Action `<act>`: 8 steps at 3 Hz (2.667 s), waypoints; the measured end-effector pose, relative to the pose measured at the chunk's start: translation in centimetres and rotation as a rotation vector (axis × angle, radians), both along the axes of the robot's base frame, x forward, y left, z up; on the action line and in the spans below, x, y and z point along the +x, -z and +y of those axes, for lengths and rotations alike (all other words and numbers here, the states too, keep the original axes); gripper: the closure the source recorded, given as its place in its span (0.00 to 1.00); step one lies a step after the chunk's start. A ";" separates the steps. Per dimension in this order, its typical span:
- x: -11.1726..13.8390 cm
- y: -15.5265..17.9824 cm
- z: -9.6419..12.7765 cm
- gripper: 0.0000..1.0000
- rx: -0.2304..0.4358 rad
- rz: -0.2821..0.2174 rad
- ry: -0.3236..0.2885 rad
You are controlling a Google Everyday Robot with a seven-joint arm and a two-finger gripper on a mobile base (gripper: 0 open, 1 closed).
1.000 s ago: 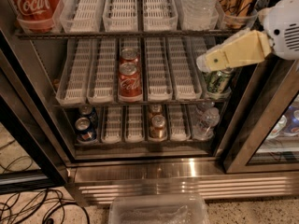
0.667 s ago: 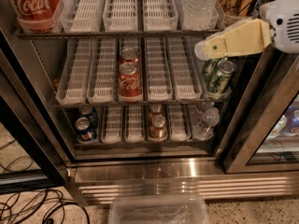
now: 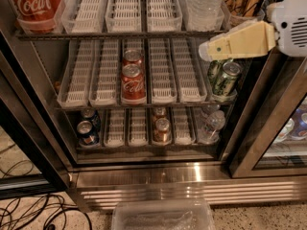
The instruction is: Pick water bottle from top shelf of fridge
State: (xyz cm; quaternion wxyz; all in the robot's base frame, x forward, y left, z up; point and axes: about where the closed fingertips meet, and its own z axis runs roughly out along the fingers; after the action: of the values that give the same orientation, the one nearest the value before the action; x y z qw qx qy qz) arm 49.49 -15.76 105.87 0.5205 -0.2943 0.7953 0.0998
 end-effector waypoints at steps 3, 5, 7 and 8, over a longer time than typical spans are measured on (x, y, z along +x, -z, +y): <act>3.8 -2.4 2.9 0.20 0.049 -0.288 0.062; 3.9 -3.1 2.4 0.25 0.034 -0.397 0.197; 3.1 -2.2 1.0 0.09 0.036 -0.393 0.260; 3.1 -2.2 1.0 0.09 0.036 -0.393 0.260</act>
Offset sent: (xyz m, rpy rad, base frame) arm 0.0445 0.0251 0.0210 0.0776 -0.3383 -0.0654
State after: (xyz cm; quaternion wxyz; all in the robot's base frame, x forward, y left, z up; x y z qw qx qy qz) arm 52.55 -14.80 108.07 0.6790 -0.1939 0.7079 -0.0133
